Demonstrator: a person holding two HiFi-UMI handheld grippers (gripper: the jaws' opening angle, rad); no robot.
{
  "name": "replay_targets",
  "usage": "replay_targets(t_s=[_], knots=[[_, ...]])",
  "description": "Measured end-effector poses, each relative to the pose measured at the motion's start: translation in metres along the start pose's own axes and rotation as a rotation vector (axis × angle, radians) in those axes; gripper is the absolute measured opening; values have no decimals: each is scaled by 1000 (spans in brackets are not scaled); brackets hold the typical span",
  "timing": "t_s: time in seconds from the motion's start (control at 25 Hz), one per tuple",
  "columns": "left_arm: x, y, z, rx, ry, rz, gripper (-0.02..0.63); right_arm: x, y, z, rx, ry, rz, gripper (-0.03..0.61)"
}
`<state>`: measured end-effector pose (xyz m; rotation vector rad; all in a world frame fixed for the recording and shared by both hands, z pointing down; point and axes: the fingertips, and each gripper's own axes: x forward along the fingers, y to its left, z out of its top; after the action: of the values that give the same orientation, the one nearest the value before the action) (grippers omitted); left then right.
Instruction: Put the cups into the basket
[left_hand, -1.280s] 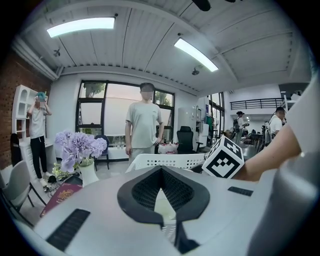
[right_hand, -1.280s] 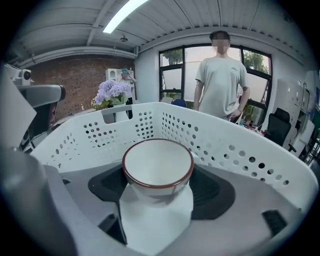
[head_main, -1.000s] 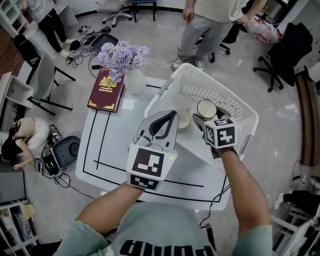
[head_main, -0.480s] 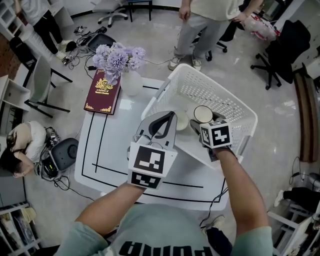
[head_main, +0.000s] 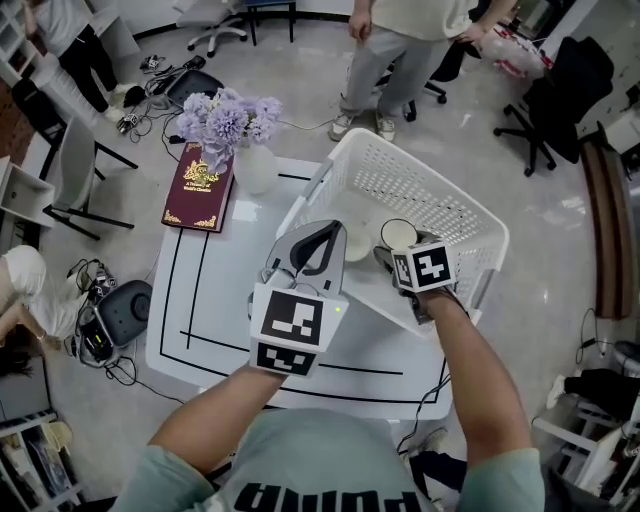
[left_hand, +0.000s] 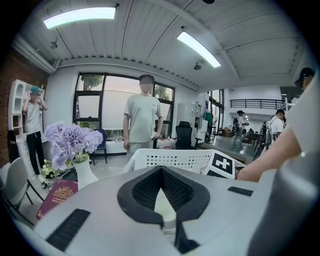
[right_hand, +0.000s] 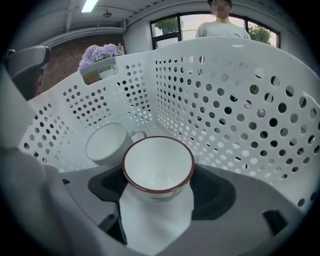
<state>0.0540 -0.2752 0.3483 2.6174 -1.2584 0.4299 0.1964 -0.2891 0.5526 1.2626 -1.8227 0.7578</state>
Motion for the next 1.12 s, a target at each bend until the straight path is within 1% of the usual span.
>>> replay_targets(t_s=[0.2, 0.52, 0.68, 0.8, 0.92, 1.04, 1.12], knots=[[-1, -2, 0, 2, 0, -8, 5, 0, 1, -6, 2, 29, 10, 376], [-6, -9, 2, 16, 0, -19, 5, -6, 8, -21, -19, 127, 61, 376], [-9, -13, 1, 25, 2, -20, 5, -14, 10, -18, -36, 130, 69, 376], [-13, -15, 1, 29, 3, -16, 5, -26, 10, -4, -33, 88, 70, 376], [-17, -17, 2, 32, 2, -8, 5, -44, 9, 14, -29, 16, 63, 376], [-21, -18, 2, 33, -2, 4, 5, -67, 7, 39, -25, -95, 44, 376], [-24, -20, 3, 38, -3, 10, 5, -86, 9, 55, -22, -179, 51, 376]])
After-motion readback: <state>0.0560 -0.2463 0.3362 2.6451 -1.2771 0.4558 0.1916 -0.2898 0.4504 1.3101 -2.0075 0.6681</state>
